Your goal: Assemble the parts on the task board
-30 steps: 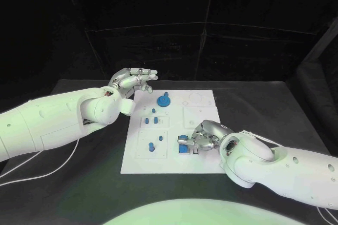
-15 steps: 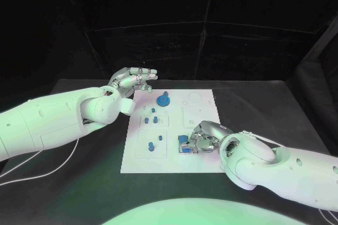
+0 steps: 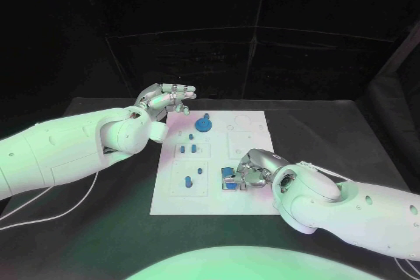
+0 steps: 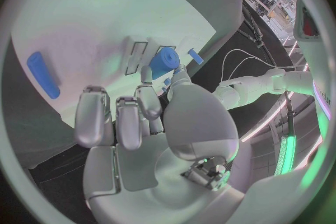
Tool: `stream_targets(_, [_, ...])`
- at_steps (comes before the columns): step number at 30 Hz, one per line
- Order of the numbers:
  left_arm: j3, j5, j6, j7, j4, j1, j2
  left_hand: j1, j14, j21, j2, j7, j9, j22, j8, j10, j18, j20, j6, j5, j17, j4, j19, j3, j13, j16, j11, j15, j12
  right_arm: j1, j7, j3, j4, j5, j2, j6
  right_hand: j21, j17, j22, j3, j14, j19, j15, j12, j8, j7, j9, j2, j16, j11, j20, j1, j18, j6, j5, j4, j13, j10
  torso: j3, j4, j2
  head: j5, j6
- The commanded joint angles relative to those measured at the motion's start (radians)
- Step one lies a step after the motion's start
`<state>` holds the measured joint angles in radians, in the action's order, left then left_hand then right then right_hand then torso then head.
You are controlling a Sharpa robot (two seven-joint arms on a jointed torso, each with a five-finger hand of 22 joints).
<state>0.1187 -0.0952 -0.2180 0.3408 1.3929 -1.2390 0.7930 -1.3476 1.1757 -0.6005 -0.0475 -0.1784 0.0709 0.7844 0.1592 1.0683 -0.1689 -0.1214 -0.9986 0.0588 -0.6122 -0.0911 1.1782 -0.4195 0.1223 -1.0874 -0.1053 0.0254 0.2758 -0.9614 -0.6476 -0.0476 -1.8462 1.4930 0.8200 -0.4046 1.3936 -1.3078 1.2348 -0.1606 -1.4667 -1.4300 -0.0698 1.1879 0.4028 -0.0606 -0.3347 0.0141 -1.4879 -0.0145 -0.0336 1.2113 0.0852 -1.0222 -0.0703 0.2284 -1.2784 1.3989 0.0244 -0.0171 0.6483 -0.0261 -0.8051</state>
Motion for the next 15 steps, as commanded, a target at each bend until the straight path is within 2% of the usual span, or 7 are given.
stream_targets(1, [-0.001,0.005,0.013,0.002,0.0,-0.002,-0.001,0.007,-0.006,0.005,0.005,0.0,-0.001,-0.001,0.004,-0.008,-0.013,0.0,0.009,0.006,0.001,0.002,-0.004,-0.001,0.001,0.0,-0.002,-0.002,0.004,-0.001,0.01,-0.001,0.007,0.006,-0.005,-0.019,0.007,-0.119,0.002,-0.002,-0.076,-0.009,-0.009,0.009,0.008,0.002,-0.004,-0.019,-0.007,0.0,0.002,0.002,-0.019,-0.011,-0.01,0.01,-0.005,0.011,0.0004,-0.0005,0.0,0.001,-0.001])
stream_targets(7, [-0.001,0.005,0.013,0.001,0.0,-0.002,-0.002,0.007,-0.006,0.005,0.005,0.0,-0.001,-0.001,0.004,-0.008,-0.013,0.0,0.009,0.006,0.001,0.002,-0.004,-0.001,0.001,0.0,-0.002,-0.002,0.004,-0.001,0.009,0.0,0.019,0.005,-0.013,-0.038,0.011,-0.13,0.009,-0.004,-0.078,-0.013,-0.017,0.025,0.03,0.013,-0.017,-0.055,-0.013,-0.01,0.009,0.028,-0.02,-0.031,-0.025,0.014,-0.019,0.024,0.0005,0.0006,-0.001,0.002,0.0])
stream_targets(10, [-0.001,0.005,0.014,0.001,0.0,-0.002,-0.001,0.007,-0.006,0.005,0.005,0.0,-0.001,-0.001,0.004,-0.008,-0.013,0.0,0.009,0.006,0.001,0.002,-0.004,-0.001,0.001,0.0,-0.002,-0.002,0.004,-0.001,0.015,0.0,0.021,0.005,-0.015,-0.036,0.012,-0.136,0.011,-0.005,-0.079,-0.014,-0.02,0.031,0.037,0.016,-0.021,-0.058,-0.015,-0.013,0.011,0.048,-0.02,-0.034,-0.022,0.004,-0.024,0.029,0.0001,0.0012,0.0,0.001,-0.001])
stream_targets(15, [-0.001,0.005,0.014,0.0,0.0,-0.002,-0.002,0.007,-0.006,0.005,0.005,0.0,-0.001,-0.001,0.004,-0.008,-0.013,0.0,0.009,0.006,0.001,0.002,-0.004,-0.001,0.001,0.0,-0.002,-0.002,0.004,-0.001,0.037,0.0,0.022,-0.008,-0.019,-0.018,0.015,-0.153,0.017,-0.004,-0.082,-0.016,-0.025,0.05,0.051,0.023,-0.03,-0.057,-0.025,-0.019,0.016,0.102,-0.021,-0.042,-0.006,-0.032,-0.04,0.041,-0.0003,-0.0006,0.0,-0.002,-0.001])
